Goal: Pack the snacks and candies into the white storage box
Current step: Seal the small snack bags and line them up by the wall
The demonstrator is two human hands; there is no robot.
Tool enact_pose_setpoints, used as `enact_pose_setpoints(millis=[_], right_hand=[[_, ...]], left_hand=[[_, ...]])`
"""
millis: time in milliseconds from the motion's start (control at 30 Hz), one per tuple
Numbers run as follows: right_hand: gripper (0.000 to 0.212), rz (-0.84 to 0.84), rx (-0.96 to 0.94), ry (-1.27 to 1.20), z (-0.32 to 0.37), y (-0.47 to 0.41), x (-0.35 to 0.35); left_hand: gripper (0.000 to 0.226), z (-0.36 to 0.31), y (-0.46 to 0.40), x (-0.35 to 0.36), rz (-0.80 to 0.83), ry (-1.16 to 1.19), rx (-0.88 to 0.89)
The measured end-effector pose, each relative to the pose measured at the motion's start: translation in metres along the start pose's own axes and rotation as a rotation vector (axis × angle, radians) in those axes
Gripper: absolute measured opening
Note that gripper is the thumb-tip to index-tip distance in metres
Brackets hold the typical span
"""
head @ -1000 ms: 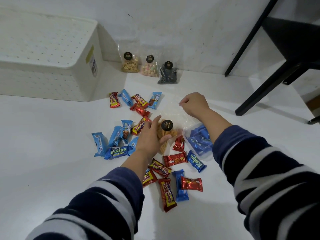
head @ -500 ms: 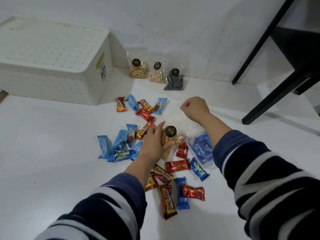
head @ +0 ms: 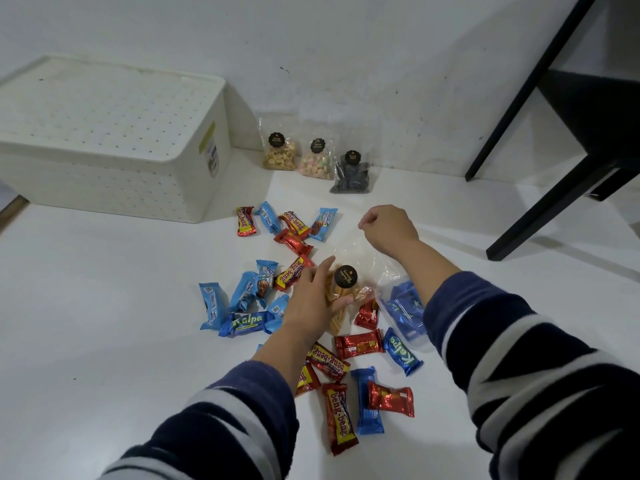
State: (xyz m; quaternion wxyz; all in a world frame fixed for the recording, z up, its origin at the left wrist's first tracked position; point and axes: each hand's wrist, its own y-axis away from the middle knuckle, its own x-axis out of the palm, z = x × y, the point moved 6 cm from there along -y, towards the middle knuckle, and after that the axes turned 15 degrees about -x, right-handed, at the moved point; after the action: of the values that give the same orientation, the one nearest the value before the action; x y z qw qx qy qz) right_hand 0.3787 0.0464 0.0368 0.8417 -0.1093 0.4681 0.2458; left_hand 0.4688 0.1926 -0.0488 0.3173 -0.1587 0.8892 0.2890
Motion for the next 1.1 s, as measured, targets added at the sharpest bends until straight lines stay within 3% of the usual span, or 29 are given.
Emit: enact_pose_setpoints(millis=[67, 167, 233, 300, 400, 433, 600, 833, 1100], right_hand=[[0.01, 0.031, -0.016, -0.054, -0.001, 0.001, -0.001], [0.034, 0.194, 0.084, -0.112, -0.013, 0.012, -0.007], [0.03, 0.245, 0.142, -0.119, -0.023, 0.021, -0.013], [0.023, 0.18, 0.135, -0.151, -0.028, 0.023, -0.021], [0.022, 0.043, 0.039, -0.214, -0.02, 0.024, -0.029], [0.023, 0.017, -0.013, -0.213, -0.014, 0.024, -0.031], [0.022, -0.02, -0.147, -0.175, 0.004, 0.029, -0.034], [0.016, -0.01, -0.082, -0.324, 0.001, 0.034, -0.03], [0.021, -0.041, 0.026, -0.102, -0.009, 0.023, -0.029]], left_hand=[[0.083, 0.001, -0.002, 0.0, 0.0, 0.026, -0.011], [0.082, 0.001, -0.006, 0.0, -0.018, 0.069, -0.007], [0.08, 0.0, -0.01, 0.001, -0.013, 0.066, -0.018], [0.073, -0.007, -0.011, -0.001, -0.066, 0.042, -0.017], [0.05, -0.038, -0.007, -0.025, -0.346, 0.026, 0.033], [0.044, -0.051, -0.006, -0.034, -0.367, 0.075, 0.049], [0.046, -0.089, -0.022, -0.047, -0.034, 0.499, -0.035], [0.022, -0.093, -0.024, -0.049, 0.023, 0.597, 0.009], [0.022, -0.092, -0.026, -0.046, 0.017, 0.495, 0.057]])
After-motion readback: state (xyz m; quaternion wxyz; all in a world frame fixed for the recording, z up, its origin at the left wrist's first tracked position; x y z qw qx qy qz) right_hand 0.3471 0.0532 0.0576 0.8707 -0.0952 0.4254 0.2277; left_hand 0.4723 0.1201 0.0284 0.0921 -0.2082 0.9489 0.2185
